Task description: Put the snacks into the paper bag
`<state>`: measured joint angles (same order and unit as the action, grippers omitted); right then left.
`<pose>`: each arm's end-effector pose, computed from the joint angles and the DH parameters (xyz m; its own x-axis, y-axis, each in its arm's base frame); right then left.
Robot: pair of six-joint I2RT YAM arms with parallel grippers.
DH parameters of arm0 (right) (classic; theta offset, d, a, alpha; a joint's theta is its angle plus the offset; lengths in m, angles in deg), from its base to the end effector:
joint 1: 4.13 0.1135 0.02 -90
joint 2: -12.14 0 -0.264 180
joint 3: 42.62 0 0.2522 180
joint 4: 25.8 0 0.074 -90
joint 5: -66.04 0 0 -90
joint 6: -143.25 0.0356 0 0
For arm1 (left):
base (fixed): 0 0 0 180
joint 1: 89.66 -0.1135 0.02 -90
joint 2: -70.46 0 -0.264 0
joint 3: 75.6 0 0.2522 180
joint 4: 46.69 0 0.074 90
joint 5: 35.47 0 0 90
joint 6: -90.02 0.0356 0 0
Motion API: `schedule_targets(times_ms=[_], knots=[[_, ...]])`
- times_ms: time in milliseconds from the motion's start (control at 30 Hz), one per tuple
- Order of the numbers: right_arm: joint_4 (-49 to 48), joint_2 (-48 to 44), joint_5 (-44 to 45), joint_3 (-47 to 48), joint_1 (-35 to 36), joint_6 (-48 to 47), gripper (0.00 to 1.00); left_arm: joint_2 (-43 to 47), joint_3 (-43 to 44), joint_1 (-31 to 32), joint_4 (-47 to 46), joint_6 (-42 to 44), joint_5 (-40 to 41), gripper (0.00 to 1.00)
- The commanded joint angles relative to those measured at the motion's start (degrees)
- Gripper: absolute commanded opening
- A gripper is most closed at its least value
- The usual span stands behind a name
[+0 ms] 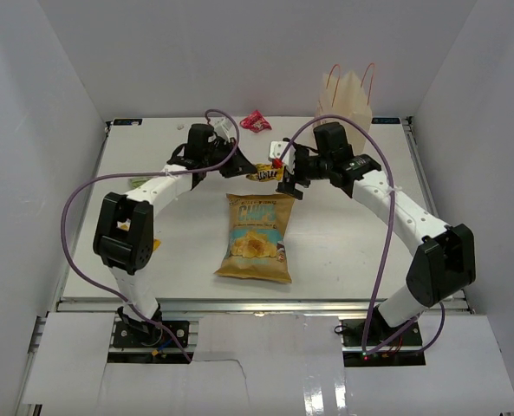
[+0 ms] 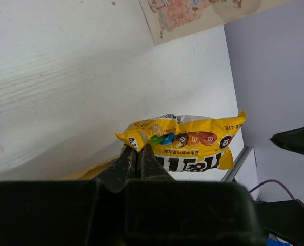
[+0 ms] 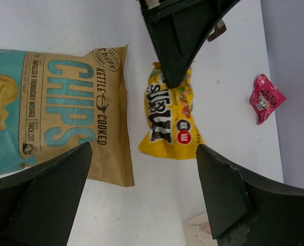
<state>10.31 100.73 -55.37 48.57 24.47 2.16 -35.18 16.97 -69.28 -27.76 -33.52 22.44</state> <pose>0.3006 0.1850 0.3312 0.3103 -0.5872 -0.7476 -0.8734 0.1344 -0.4681 0.3920 -0.1658 0.2555 -0.8104 -0.1983 -0.5513 0.3235 0.6331 -0.7032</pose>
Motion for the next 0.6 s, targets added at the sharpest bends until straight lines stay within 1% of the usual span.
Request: schedule_targets(times_ms=[0, 67, 100, 300, 567], knots=[[-4.51, 0.00, 2.24, 2.90, 0.40, 1.36, 0.88, 3.86, -1.81, 1.32, -2.44, -2.58, -2.80, 0.00], [-2.84, 0.08, 0.67, 3.17, 0.67, -1.80, 0.89, 4.57, -2.43, 1.68, -2.27, -2.50, -2.36, 0.00], [-0.75, 0.35, 0.40, 3.34, 0.84, -4.95, 0.89, 4.57, -2.52, 2.11, -1.83, -2.32, -1.75, 0.00], [6.64, 3.77, -1.01, 5.45, 2.34, -9.29, 0.87, 4.83, -1.55, 3.52, 1.42, -2.49, 0.72, 0.00], [7.88, 10.10, 6.19, 8.53, 3.22, -11.04, 0.77, 6.24, -0.85, 4.32, 3.44, -4.69, 0.19, 0.00]])
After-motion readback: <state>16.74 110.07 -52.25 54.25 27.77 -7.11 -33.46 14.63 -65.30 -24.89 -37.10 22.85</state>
